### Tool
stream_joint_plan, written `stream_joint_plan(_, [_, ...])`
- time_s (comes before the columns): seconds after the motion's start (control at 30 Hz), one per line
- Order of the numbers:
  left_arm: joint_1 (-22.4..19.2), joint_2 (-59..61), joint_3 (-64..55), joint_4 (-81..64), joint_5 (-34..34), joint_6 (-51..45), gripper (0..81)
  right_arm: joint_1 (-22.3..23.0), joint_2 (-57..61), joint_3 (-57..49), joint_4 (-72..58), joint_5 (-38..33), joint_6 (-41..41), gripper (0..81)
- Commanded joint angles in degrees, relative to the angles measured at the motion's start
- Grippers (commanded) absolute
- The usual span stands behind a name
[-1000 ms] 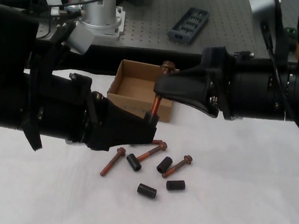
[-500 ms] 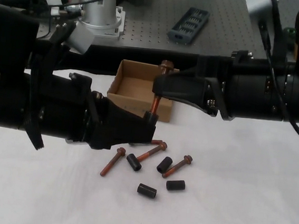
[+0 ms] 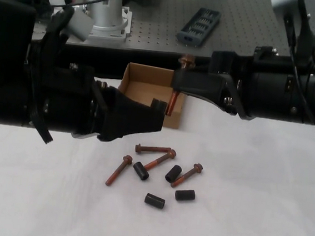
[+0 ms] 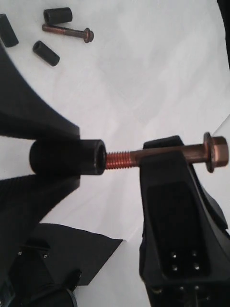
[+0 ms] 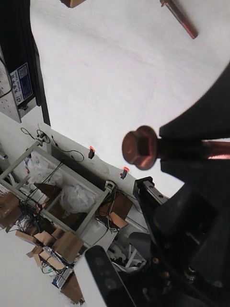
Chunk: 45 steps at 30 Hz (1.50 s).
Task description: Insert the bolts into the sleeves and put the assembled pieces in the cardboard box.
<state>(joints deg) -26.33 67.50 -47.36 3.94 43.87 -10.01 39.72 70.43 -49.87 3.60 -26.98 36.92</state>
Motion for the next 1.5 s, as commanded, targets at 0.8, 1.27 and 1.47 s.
stream_joint_plan(0.8, [0.0,-0.6,-0.5,0.9,4.4,-0.3,0.6,-0.9,-0.6,-0.1,-5.3,-1.0,-1.8,2.9])
stream_joint_plan(1.27, [0.0,-0.6,-0.5,-2.7,3.0,-0.4,0.6,-0.9,-0.6,-0.1,-5.3,-3.7,-0.6,2.9])
stream_joint_plan(1.47, [0.0,-0.6,-0.5,-4.5,3.0,-0.7,0.6,-0.9,-0.6,-0.1,-5.3,-4.0,-0.6,2.9])
